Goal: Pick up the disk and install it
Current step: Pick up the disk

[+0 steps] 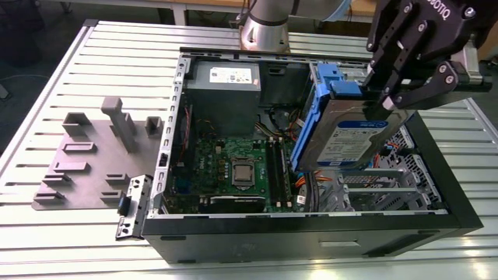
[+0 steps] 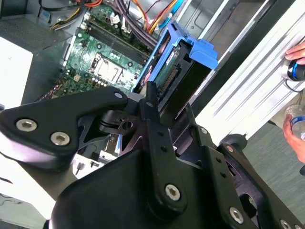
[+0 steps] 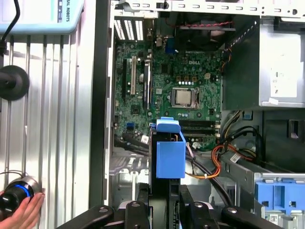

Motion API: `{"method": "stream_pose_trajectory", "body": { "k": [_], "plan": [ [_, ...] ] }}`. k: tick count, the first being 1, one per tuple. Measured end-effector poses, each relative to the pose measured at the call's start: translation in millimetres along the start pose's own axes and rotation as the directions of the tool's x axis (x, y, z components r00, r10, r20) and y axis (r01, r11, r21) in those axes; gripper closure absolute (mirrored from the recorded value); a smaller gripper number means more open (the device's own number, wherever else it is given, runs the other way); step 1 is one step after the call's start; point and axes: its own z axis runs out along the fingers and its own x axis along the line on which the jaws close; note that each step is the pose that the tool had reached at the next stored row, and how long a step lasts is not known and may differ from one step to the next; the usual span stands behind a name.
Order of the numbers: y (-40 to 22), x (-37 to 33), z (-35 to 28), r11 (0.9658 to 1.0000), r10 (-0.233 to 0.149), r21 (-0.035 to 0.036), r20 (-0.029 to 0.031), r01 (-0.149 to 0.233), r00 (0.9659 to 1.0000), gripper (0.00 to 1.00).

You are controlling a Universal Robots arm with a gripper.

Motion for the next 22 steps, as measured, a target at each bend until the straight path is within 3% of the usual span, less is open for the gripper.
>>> {"method": "stream_pose_trajectory", "body": {
  "k": [8, 15, 22],
  "plan": [
    [-22.9, 1.4, -0.7, 0.9999, 0.0, -0.0151, 0.0001, 0.0, 1.0, 0.65],
    [-30.1, 8.9, -1.1, 0.9998, 0.0, -0.0212, 0.0001, 0.0, 1.0, 0.65],
    [-44.5, 10.8, -1.5, 0.9994, 0.001, -0.0337, 0.0002, -0.001, 1.0, 0.65]
  ]
}}
